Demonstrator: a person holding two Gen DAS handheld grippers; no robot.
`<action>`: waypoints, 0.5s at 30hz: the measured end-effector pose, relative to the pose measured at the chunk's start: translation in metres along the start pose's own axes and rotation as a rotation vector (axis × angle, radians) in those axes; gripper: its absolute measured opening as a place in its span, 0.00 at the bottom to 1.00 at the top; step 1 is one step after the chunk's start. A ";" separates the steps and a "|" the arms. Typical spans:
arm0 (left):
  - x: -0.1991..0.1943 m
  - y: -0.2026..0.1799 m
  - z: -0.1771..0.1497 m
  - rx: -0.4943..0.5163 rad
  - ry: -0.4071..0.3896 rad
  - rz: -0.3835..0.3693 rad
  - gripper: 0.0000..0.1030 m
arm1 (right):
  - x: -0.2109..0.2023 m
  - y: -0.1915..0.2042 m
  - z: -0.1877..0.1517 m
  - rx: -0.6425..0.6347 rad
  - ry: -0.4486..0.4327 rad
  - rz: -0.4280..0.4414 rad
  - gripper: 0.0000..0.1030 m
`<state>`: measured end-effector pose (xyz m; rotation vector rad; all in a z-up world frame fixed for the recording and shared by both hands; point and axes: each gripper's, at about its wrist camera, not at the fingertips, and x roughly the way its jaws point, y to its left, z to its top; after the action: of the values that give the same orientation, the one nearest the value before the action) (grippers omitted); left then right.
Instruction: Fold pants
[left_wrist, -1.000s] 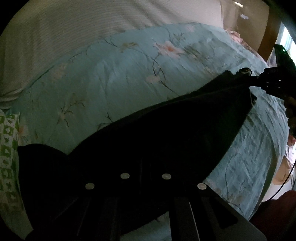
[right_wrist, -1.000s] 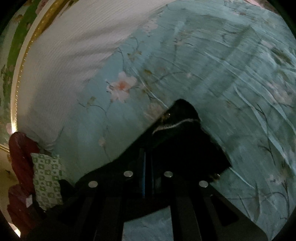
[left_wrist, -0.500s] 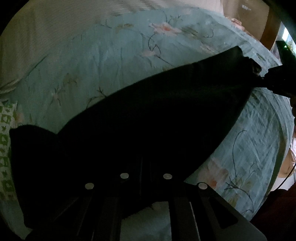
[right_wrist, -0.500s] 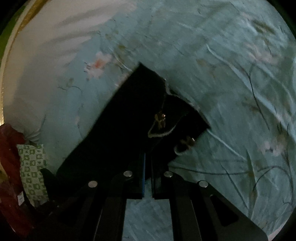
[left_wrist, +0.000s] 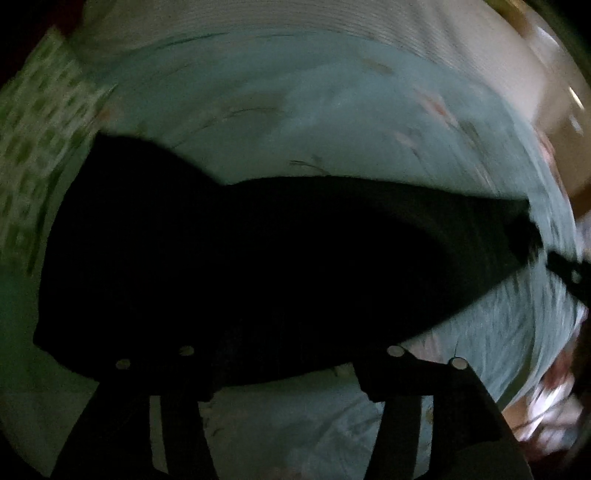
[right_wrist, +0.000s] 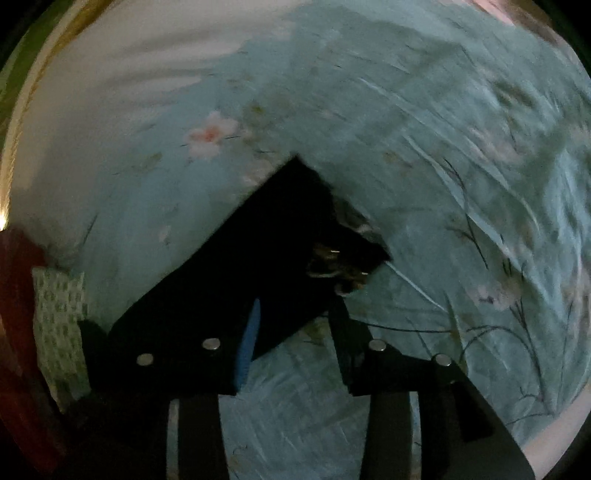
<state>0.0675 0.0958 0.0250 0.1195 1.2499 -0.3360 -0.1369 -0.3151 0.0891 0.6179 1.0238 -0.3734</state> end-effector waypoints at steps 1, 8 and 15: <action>-0.002 0.010 0.005 -0.047 0.005 0.001 0.57 | 0.000 0.008 -0.001 -0.037 0.001 0.010 0.39; -0.007 0.049 0.037 -0.231 0.012 0.034 0.63 | 0.022 0.092 -0.021 -0.348 0.070 0.156 0.39; 0.005 0.062 0.080 -0.287 0.081 0.174 0.67 | 0.059 0.189 -0.051 -0.611 0.211 0.359 0.39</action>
<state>0.1613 0.1318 0.0398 -0.0044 1.3450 0.0006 -0.0372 -0.1367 0.0756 0.2757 1.1309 0.3239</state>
